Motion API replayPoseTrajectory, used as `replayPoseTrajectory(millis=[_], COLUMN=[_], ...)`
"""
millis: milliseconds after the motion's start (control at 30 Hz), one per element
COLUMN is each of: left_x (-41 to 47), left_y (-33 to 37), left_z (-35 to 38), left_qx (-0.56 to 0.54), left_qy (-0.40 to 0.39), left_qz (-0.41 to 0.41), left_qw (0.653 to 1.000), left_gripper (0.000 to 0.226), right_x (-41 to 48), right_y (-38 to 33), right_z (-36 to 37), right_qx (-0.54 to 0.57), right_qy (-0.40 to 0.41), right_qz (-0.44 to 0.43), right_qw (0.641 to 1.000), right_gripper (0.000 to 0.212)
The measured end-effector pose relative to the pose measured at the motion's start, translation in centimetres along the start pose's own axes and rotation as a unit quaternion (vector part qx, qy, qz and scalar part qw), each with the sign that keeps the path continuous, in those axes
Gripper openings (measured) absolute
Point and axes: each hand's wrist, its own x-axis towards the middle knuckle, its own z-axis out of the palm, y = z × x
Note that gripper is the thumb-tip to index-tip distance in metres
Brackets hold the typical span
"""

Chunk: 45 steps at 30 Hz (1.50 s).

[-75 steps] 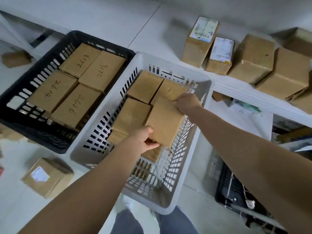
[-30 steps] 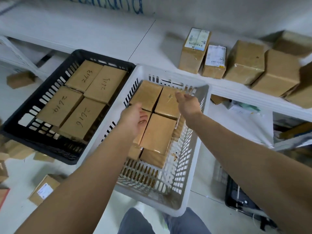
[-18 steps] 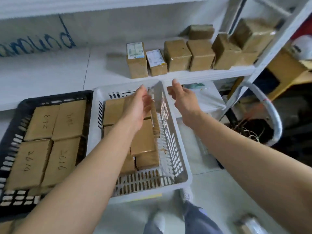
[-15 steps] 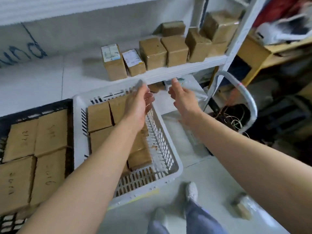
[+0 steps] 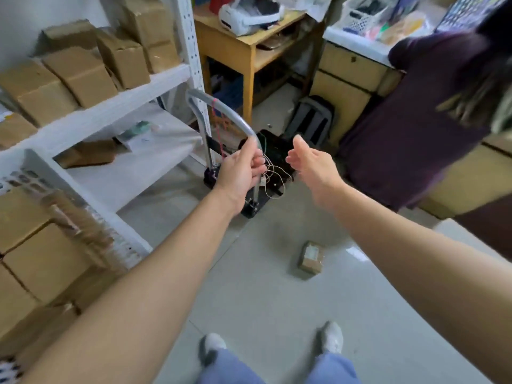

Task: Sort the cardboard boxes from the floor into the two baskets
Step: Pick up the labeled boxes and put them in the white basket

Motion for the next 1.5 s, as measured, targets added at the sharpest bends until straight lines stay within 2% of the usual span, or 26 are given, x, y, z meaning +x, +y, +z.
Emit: replayPoseTrajectory(millis=[167,333,467,667,833,933,1033,1200,1333,1500], left_x=[2.9,7.5,11.6,17.0,20.5,23.1,25.6,28.7,30.8,32.0], left_y=[-6.5,-16.0,-24.5,-39.0,-51.1,-57.1,-62.9,-70.1,-73.8,-74.2], left_z=[8.6,15.3,18.0,19.6,20.7,21.3,21.7,22.6,22.7,22.1], left_qx=[-0.011,-0.047,-0.074,-0.146,-0.147,-0.14,-0.124,-0.124,-0.132,-0.151], left_qy=[0.014,0.062,0.121,0.166,0.183,0.194,0.203,0.199,0.192,0.193], left_qz=[-0.073,-0.174,-0.243,-0.343,-0.413,-0.429,-0.443,-0.463,-0.467,-0.453], left_qw=[0.997,0.982,0.96,0.913,0.88,0.871,0.864,0.855,0.853,0.857], left_gripper=[0.035,0.035,0.037,0.037,0.033,0.03,0.044,0.048,0.054,0.051], right_x=[4.6,10.9,16.3,23.8,28.2,31.0,33.6,38.0,40.5,40.6], right_y=[6.9,16.3,23.5,37.2,49.1,55.5,61.0,68.5,72.0,72.1], right_z=[-7.5,-12.0,-12.4,-11.8,-10.9,-10.4,-9.8,-8.3,-7.1,-6.7], right_qx=[-0.03,-0.083,-0.141,-0.192,-0.212,-0.215,-0.229,-0.247,-0.256,-0.234], right_qy=[0.016,-0.01,-0.036,-0.092,-0.133,-0.122,-0.104,-0.094,-0.13,-0.151], right_qz=[0.05,0.099,0.119,0.168,0.206,0.209,0.212,0.21,0.212,0.247], right_qw=[0.998,0.992,0.982,0.963,0.946,0.946,0.944,0.941,0.934,0.928], right_gripper=[0.045,0.054,0.064,0.064,0.058,0.056,0.054,0.054,0.065,0.062])
